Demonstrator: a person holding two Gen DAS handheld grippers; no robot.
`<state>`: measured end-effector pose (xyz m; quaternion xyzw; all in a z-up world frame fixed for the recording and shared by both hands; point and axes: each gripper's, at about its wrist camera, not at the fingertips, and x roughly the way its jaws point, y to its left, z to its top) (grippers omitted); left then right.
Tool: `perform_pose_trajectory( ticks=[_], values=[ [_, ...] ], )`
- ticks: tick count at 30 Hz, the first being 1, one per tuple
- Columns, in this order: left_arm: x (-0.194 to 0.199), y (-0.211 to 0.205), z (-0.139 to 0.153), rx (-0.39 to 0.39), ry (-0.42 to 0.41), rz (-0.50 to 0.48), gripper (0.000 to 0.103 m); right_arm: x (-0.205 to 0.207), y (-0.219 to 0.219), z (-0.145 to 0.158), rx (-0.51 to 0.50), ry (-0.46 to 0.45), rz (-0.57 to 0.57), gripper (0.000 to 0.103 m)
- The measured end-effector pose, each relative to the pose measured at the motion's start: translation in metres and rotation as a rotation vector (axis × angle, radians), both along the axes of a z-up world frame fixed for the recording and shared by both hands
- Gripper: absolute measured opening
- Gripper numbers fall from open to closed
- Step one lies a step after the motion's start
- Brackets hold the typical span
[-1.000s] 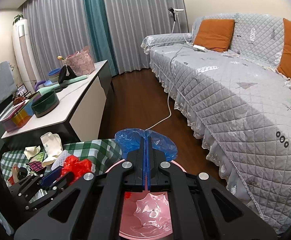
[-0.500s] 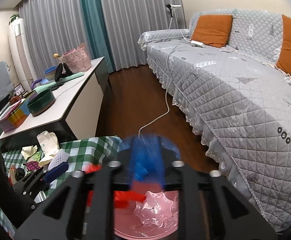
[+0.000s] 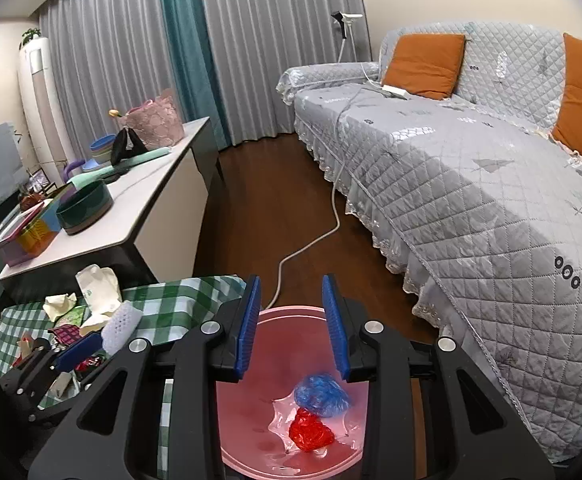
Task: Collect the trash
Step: 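Move both tools back over the table toward the remaining trash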
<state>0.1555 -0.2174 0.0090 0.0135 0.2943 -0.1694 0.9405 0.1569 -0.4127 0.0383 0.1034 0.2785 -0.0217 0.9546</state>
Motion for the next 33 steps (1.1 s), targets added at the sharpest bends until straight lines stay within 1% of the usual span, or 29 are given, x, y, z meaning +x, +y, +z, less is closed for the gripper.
perform_pose_trajectory(
  ticks=[8, 16, 17, 19, 22, 24, 29, 31, 32, 33],
  values=[
    [-0.025, 0.052, 0.020, -0.013, -0.027, 0.069, 0.046, -0.008, 0.032, 0.008, -0.034, -0.032, 0.056, 0.033],
    [-0.044, 0.117, 0.032, -0.017, -0.042, 0.163, 0.045, -0.015, 0.065, 0.013, -0.040, -0.046, 0.124, 0.033],
    [-0.047, 0.131, 0.032, -0.018, -0.040, 0.183, 0.045, -0.014, 0.069, 0.013, -0.038, -0.044, 0.132, 0.033],
    [-0.050, 0.154, 0.028, -0.019, -0.034, 0.221, 0.045, -0.013, 0.076, 0.013, -0.029, -0.040, 0.146, 0.033],
    [-0.053, 0.177, 0.019, -0.021, -0.020, 0.266, 0.045, -0.010, 0.086, 0.012, -0.009, -0.034, 0.166, 0.033],
    [-0.052, 0.196, 0.009, -0.032, 0.000, 0.309, 0.045, -0.007, 0.093, 0.011, 0.004, -0.030, 0.180, 0.033],
    [-0.050, 0.210, -0.015, -0.023, 0.019, 0.357, 0.046, 0.003, 0.114, 0.003, 0.004, -0.008, 0.220, 0.033],
    [-0.046, 0.214, -0.026, -0.022, 0.038, 0.364, 0.050, 0.007, 0.123, -0.001, 0.001, -0.002, 0.237, 0.033],
    [-0.045, 0.215, -0.029, -0.017, 0.040, 0.370, 0.058, 0.008, 0.126, -0.002, 0.002, 0.001, 0.244, 0.033],
    [-0.044, 0.216, -0.033, -0.011, 0.042, 0.377, 0.063, 0.010, 0.130, -0.004, 0.005, 0.005, 0.252, 0.033]
  ],
)
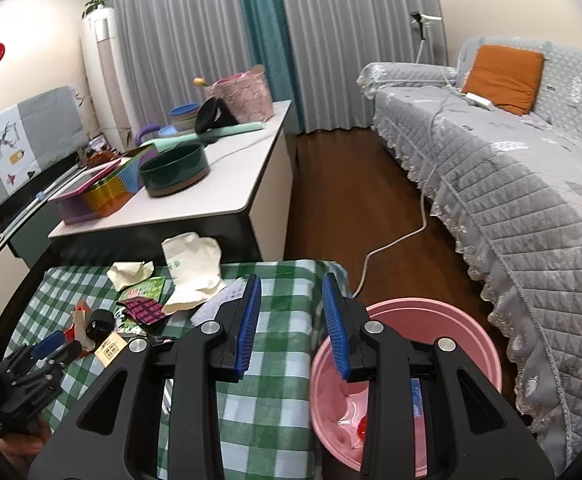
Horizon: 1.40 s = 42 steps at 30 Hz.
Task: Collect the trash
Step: 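Move both tools back over the table toward the remaining trash, then grasp the tissue pack with the left tool while the right tool grasps the bubble-wrap sleeve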
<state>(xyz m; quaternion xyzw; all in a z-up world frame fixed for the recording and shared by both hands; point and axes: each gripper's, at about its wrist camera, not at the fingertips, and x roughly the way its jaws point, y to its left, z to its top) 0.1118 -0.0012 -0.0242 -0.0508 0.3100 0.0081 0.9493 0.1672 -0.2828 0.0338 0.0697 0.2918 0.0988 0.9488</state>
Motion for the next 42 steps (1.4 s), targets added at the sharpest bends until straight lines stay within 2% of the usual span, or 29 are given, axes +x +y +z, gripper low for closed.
perform_pose_trajectory(
  ticks=[4, 8, 12, 16, 30, 33, 35, 37, 38, 39, 42],
  values=[
    [0.008, 0.002, -0.013, 0.006, 0.020, -0.001, 0.076, 0.010, 0.020, -0.011, 0.008, 0.019, 0.032, 0.033],
    [0.016, -0.002, -0.029, 0.015, 0.062, -0.021, 0.084, 0.020, 0.038, -0.023, 0.025, 0.038, 0.059, 0.033],
    [0.022, -0.003, -0.038, 0.019, 0.089, -0.023, 0.087, 0.031, 0.060, -0.041, 0.032, 0.065, 0.087, 0.033],
    [0.027, 0.002, -0.043, 0.008, 0.110, -0.017, 0.087, 0.044, 0.078, -0.063, 0.031, 0.109, 0.104, 0.040],
    [0.040, 0.003, -0.051, -0.024, 0.178, -0.040, 0.087, 0.082, 0.101, -0.116, 0.078, 0.285, 0.095, 0.041],
    [0.042, 0.003, -0.052, -0.028, 0.190, -0.037, 0.087, 0.083, 0.104, -0.118, 0.070, 0.292, 0.107, 0.035],
    [0.042, 0.004, -0.053, -0.027, 0.197, -0.035, 0.086, 0.082, 0.105, -0.119, 0.065, 0.295, 0.110, 0.024],
    [0.044, 0.002, -0.054, -0.022, 0.207, -0.037, 0.083, 0.081, 0.105, -0.118, 0.062, 0.293, 0.115, 0.016],
    [0.044, 0.002, -0.054, -0.020, 0.209, -0.039, 0.078, 0.080, 0.105, -0.117, 0.058, 0.289, 0.117, 0.013],
    [0.044, 0.001, -0.054, -0.017, 0.211, -0.042, 0.074, 0.079, 0.105, -0.116, 0.054, 0.282, 0.119, 0.012],
    [0.041, 0.001, -0.053, -0.014, 0.201, -0.034, 0.073, 0.075, 0.104, -0.109, 0.040, 0.258, 0.121, 0.011]
  ],
)
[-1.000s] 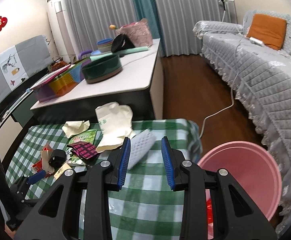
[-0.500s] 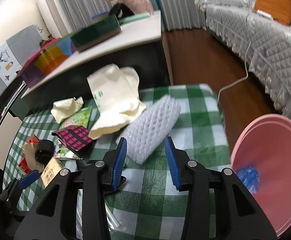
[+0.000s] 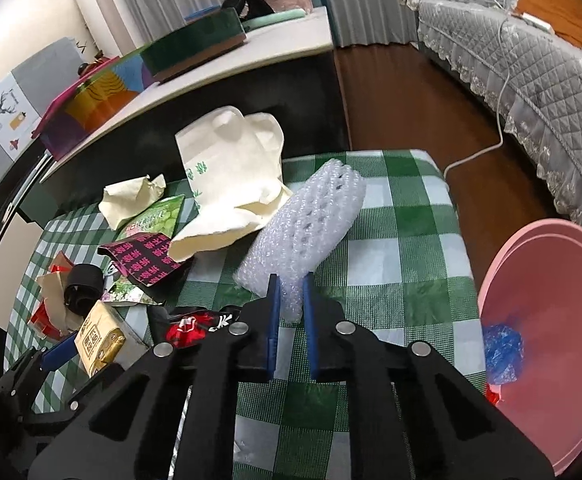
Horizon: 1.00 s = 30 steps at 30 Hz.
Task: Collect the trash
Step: 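Grasp the tissue pack with the left tool while the right tool grasps the bubble-wrap sleeve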
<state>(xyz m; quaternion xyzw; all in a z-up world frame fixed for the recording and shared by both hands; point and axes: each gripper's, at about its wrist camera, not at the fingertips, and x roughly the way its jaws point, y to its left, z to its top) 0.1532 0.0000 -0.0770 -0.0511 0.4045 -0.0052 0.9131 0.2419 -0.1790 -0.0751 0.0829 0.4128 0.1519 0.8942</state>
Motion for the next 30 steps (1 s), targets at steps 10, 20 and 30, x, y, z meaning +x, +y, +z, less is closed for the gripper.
perform_pose_trajectory(
  ticks=[10, 20, 30],
  values=[
    [-0.006, -0.001, 0.010, 0.027, -0.042, 0.012, 0.072, -0.026, -0.004, 0.028, -0.054, -0.077, 0.022, 0.011],
    [-0.019, -0.005, 0.028, 0.028, -0.096, 0.009, 0.071, -0.066, -0.008, 0.054, -0.124, -0.134, 0.060, 0.011],
    [-0.036, -0.010, 0.049, 0.008, -0.154, 0.015, 0.071, -0.104, -0.025, 0.086, -0.181, -0.173, 0.071, 0.011]
  ],
)
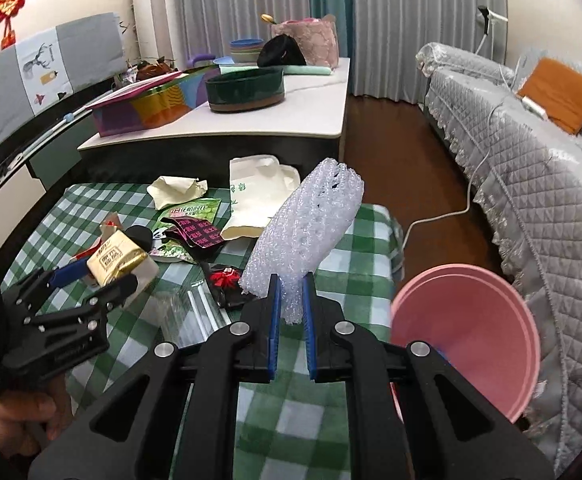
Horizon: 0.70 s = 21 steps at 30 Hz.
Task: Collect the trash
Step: 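Grasp the tissue pack with the left tool while the right tool grasps the bubble-wrap sleeve, then carry the tissue pack and bubble wrap over the pink basin and release both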
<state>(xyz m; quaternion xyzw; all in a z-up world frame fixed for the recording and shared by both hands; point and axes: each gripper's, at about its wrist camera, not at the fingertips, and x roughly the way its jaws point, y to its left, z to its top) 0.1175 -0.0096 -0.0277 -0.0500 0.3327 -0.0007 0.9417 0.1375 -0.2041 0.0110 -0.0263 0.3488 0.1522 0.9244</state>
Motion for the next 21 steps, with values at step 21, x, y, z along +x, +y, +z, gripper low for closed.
perform_pose_trajectory(
  ticks=[21],
  values=[
    [-0.005, -0.045, 0.031, 0.044, -0.049, -0.050, 0.071, -0.015, -0.098, 0.035, 0.023, -0.092, -0.067, 0.011]
  ],
)
